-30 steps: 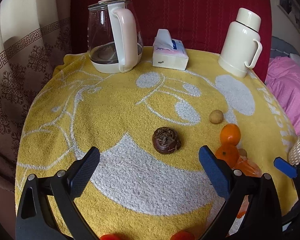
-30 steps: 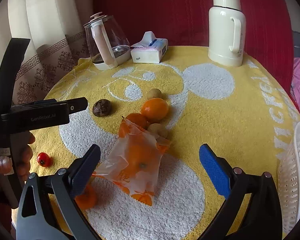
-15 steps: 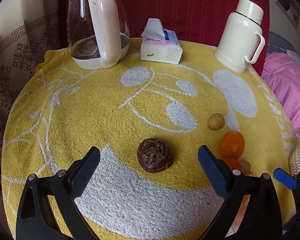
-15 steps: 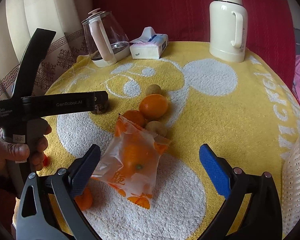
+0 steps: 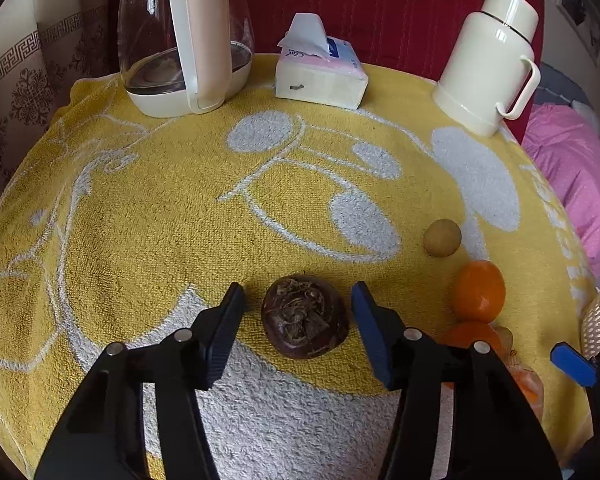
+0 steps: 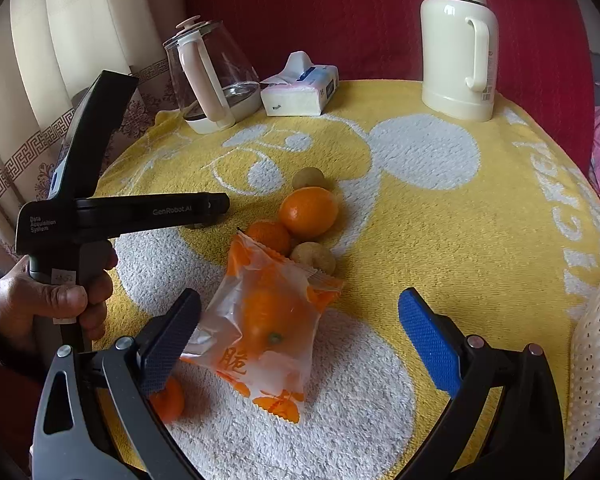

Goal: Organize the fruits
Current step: 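Reach and close the left tool on the dark brown fruit while the right tool approaches the orange bag, then grasp the plastic bag of oranges with the right tool and lift it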

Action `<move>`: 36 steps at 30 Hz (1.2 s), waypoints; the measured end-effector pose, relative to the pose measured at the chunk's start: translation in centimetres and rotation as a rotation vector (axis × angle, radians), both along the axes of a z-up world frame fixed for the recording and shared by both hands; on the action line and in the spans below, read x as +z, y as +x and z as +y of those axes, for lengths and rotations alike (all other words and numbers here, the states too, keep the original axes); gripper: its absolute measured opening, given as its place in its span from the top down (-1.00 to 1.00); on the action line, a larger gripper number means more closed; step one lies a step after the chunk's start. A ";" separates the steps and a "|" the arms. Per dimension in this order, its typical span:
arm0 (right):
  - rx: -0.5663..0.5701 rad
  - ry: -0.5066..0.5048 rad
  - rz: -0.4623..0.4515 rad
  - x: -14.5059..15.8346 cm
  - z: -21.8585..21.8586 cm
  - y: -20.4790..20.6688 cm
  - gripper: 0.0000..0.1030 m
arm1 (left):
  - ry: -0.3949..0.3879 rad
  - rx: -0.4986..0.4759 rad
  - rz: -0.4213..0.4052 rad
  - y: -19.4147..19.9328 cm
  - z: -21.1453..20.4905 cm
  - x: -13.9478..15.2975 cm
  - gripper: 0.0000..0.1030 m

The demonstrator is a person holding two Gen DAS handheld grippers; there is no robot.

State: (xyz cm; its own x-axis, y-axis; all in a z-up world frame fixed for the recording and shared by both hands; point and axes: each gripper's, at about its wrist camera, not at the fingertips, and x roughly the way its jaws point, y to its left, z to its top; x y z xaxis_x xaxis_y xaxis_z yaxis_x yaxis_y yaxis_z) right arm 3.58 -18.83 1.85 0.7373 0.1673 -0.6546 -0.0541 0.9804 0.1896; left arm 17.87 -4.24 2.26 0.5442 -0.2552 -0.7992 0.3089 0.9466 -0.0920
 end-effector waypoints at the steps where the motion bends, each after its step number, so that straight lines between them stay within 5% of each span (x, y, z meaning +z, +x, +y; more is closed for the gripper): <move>1: 0.001 0.001 0.001 0.0 0.0 0.0 -0.95 | -0.004 -0.001 -0.003 0.0 0.0 0.0 0.04; 5: 0.006 0.009 0.008 -0.2 0.0 0.3 -0.95 | -0.033 -0.010 -0.001 -0.3 0.2 0.1 0.18; 26: 0.023 0.074 0.054 -0.8 0.3 1.9 -0.94 | -0.093 0.028 -0.046 -1.9 2.2 2.9 0.18; 36: 0.058 0.075 0.068 -1.4 0.9 1.9 -0.47 | -0.113 0.039 -0.046 -2.5 2.6 3.0 0.18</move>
State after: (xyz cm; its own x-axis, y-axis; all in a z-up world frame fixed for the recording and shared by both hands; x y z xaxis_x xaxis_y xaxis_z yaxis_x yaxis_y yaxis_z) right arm 5.51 -17.93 0.47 0.6790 0.2589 -0.6869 -0.0950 0.9589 0.2675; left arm 15.41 -1.67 5.23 0.5912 -0.3201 -0.7403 0.2787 0.9424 -0.1849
